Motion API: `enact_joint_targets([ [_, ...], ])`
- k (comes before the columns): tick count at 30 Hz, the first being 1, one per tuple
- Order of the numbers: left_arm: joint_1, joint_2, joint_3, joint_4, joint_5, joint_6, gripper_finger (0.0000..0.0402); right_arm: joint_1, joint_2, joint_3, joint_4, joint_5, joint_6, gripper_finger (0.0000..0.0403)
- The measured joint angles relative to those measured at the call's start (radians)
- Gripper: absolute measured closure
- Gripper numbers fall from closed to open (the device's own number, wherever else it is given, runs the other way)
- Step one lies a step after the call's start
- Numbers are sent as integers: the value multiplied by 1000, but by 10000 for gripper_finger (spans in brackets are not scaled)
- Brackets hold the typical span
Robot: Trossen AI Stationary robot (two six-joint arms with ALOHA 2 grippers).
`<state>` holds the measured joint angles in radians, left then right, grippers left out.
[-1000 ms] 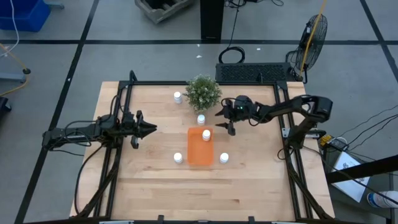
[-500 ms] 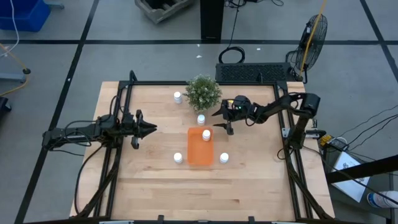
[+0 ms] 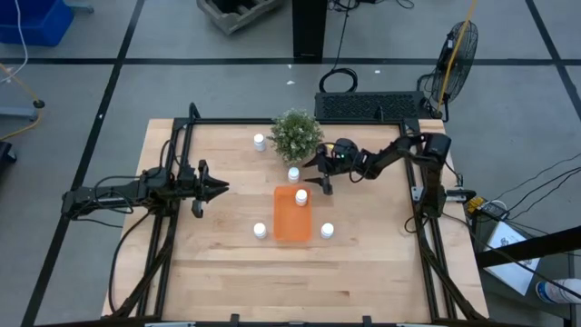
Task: Pick and place pill bottles into a basket
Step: Put the white medicine bottle into the orange bin
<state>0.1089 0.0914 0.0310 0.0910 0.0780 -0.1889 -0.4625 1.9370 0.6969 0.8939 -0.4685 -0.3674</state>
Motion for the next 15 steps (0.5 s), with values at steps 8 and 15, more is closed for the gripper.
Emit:
enact_joint_targets([
  [8,0,0,0,9,0,2,330,0,29,4,-3,1,2,145],
  [15,0,0,0,12,0,14,330,8,29,4,-16,11,4,123],
])
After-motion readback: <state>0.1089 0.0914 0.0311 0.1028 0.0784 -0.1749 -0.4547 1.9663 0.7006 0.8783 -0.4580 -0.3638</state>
